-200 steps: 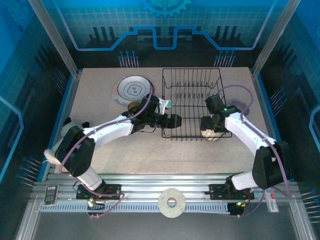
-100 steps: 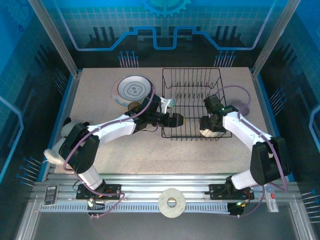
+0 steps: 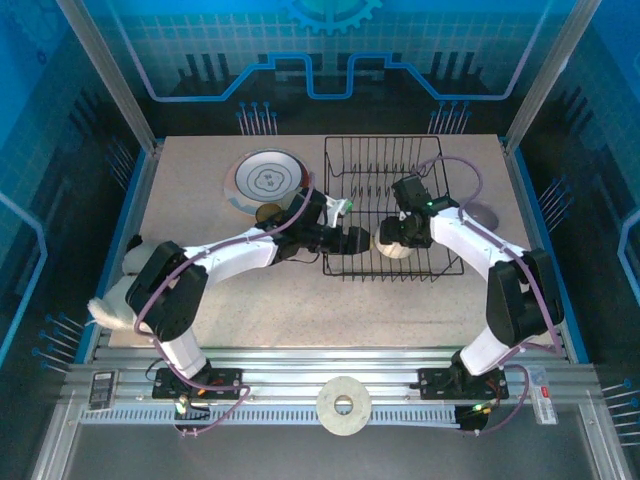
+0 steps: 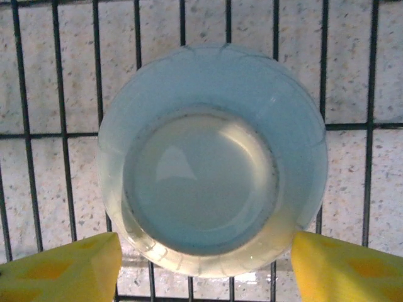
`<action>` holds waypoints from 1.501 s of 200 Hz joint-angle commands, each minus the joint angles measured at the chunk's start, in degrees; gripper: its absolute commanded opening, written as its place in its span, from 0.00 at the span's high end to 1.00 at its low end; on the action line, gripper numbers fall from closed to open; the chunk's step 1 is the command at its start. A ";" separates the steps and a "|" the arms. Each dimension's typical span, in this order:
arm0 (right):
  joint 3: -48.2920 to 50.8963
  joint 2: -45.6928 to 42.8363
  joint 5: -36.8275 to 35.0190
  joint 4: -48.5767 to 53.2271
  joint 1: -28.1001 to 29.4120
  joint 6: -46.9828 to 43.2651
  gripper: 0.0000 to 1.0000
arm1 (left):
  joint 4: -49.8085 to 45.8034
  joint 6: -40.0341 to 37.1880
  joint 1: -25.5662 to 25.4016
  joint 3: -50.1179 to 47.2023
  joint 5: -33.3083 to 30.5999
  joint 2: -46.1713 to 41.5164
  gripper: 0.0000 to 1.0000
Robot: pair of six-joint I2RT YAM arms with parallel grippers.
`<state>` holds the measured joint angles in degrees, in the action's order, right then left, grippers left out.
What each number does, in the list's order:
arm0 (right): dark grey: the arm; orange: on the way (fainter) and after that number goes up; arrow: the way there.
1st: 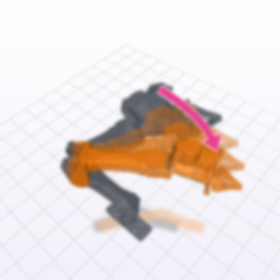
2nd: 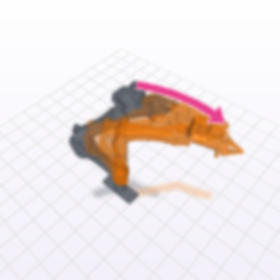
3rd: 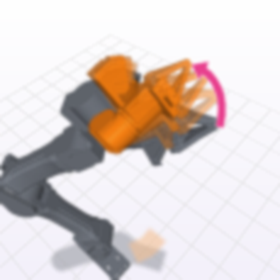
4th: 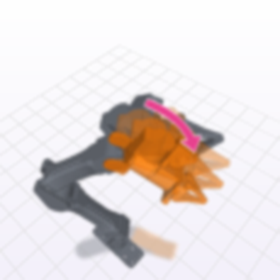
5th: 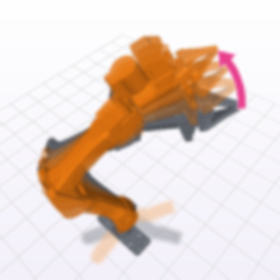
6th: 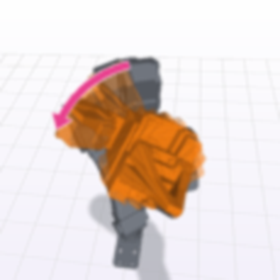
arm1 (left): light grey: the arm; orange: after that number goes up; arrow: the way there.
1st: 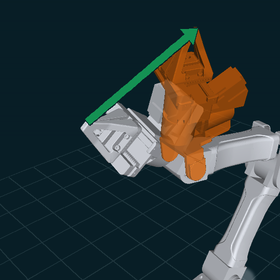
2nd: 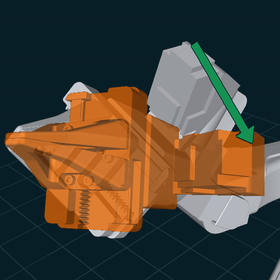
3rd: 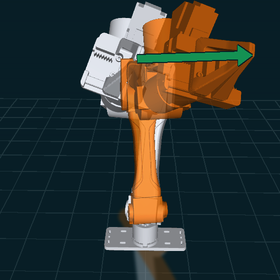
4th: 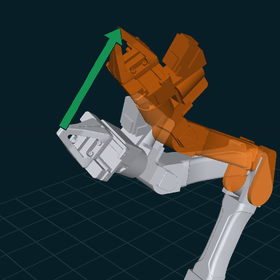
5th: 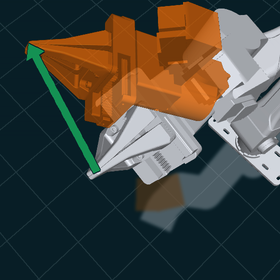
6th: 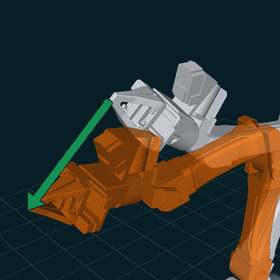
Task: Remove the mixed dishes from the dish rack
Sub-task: Move the bowl to the dish rack, then fasten the bowl onto the dish rack.
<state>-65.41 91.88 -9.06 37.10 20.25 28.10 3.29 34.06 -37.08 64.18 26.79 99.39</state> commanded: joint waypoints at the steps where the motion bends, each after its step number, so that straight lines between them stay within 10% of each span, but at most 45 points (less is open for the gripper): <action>1: -1.71 -2.64 2.87 2.36 -1.03 -0.75 0.23 | -4.34 -0.58 0.09 2.71 -0.61 2.00 0.21; 59: -1.02 -4.16 14.25 -0.78 -9.09 -2.08 0.13 | -4.86 0.58 0.16 8.13 -1.23 6.61 0.20; 110: 3.08 -1.11 20.31 -7.05 -13.57 0.32 0.31 | -4.69 0.74 0.17 11.10 -2.06 9.73 0.16; 246: 8.81 6.31 28.84 -17.33 -12.10 5.41 0.41 | -5.72 4.79 2.67 14.19 -4.77 14.98 0.15; 300: 14.23 5.67 28.82 -21.38 -15.93 8.94 0.60 | -6.78 5.69 3.15 13.66 -9.65 14.51 0.01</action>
<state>-56.12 95.13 22.70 11.73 6.59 34.89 -1.45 39.18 -35.14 77.12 22.11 113.34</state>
